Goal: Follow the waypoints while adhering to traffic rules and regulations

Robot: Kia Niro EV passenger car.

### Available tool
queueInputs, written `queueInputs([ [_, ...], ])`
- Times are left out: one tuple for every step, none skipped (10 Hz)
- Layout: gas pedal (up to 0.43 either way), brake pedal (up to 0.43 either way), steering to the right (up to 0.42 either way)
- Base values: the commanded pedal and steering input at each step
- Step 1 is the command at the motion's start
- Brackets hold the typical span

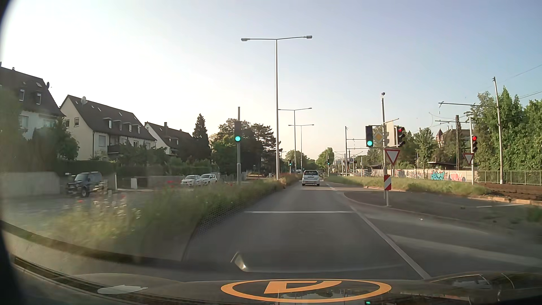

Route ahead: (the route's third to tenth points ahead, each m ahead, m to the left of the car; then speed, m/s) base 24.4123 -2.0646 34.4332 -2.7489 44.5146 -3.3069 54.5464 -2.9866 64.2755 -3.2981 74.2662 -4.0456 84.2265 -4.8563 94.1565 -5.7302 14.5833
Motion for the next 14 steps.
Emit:
queueInputs([
  [0.118, 0.000, 0.015],
  [0.130, 0.000, 0.016],
  [0.130, 0.000, 0.015],
  [0.130, 0.000, 0.016],
  [0.130, 0.000, 0.015],
  [0.130, 0.000, 0.016],
  [0.130, 0.000, 0.015],
  [0.130, 0.000, 0.015],
  [0.138, 0.000, 0.012],
  [0.138, 0.000, 0.012],
  [0.138, 0.000, 0.011],
  [0.138, 0.000, 0.010],
  [0.138, 0.000, 0.010],
  [0.138, 0.000, 0.010],
])
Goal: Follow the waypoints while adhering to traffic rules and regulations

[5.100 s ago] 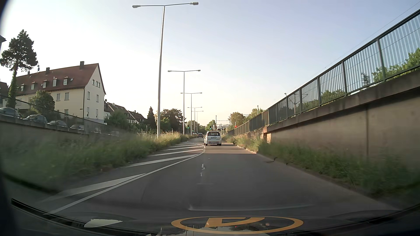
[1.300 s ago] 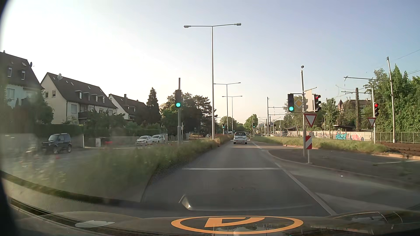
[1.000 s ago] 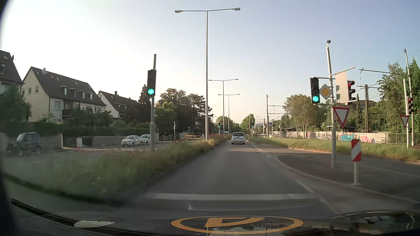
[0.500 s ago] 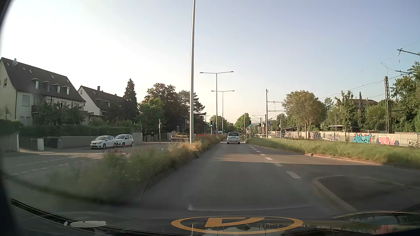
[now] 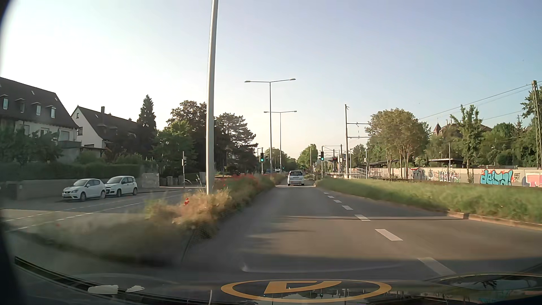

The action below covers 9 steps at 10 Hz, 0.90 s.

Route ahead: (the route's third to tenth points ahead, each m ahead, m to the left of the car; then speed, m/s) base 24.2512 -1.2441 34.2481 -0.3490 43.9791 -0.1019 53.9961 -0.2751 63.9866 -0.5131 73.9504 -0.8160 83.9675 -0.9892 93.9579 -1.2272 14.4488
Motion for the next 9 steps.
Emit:
queueInputs([
  [0.138, 0.000, 0.009],
  [0.138, 0.000, 0.008],
  [0.138, 0.000, 0.007],
  [0.150, 0.000, 0.006],
  [0.150, 0.000, 0.005],
  [0.150, 0.000, 0.004],
  [0.150, 0.000, 0.002],
  [0.150, 0.000, 0.002],
  [0.150, 0.000, 0.002],
])
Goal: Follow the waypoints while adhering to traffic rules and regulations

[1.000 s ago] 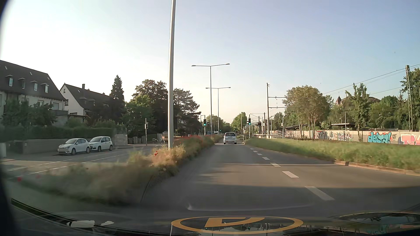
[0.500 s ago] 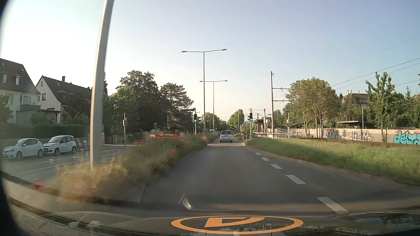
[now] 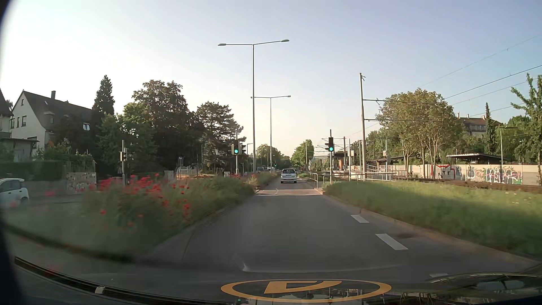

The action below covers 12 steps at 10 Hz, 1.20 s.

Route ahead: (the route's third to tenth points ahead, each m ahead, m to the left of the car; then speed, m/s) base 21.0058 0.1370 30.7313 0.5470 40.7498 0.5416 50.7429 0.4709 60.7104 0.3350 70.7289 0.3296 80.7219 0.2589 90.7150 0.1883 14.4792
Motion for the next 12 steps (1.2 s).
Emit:
queueInputs([
  [0.150, 0.000, 0.001],
  [0.150, 0.000, 0.001],
  [0.150, 0.000, 0.001],
  [0.150, 0.000, 0.001],
  [0.150, 0.000, 0.001],
  [0.150, 0.000, 0.000],
  [0.150, 0.000, -0.005],
  [0.150, 0.000, -0.005],
  [0.150, 0.000, -0.005],
  [0.150, 0.000, -0.005],
  [0.150, 0.000, -0.005],
  [0.150, 0.000, -0.005],
])
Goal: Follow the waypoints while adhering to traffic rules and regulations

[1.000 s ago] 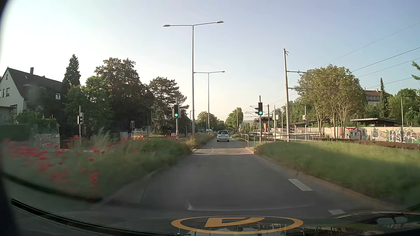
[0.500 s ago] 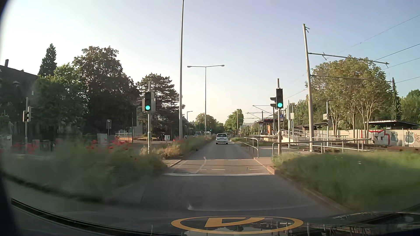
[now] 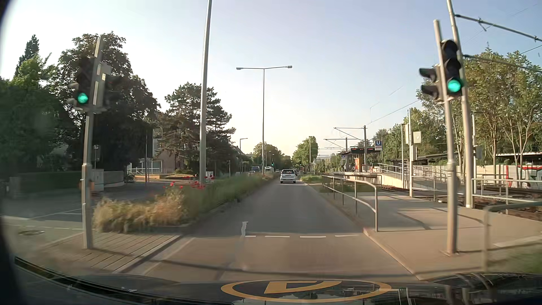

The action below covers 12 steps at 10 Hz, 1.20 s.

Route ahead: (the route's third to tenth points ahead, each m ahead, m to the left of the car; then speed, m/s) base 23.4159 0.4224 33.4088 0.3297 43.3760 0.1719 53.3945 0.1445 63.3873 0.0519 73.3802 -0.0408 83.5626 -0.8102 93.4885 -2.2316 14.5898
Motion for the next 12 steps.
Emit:
queueInputs([
  [0.150, 0.000, -0.005],
  [0.150, 0.000, -0.005],
  [0.150, 0.000, -0.003],
  [0.150, 0.000, -0.002],
  [0.150, 0.000, -0.002],
  [0.150, 0.000, -0.002],
  [0.150, 0.000, -0.001],
  [0.150, 0.000, -0.001],
  [0.150, 0.000, -0.001],
  [0.150, 0.000, -0.001],
  [0.150, 0.000, -0.001],
  [0.150, 0.000, -0.001],
])
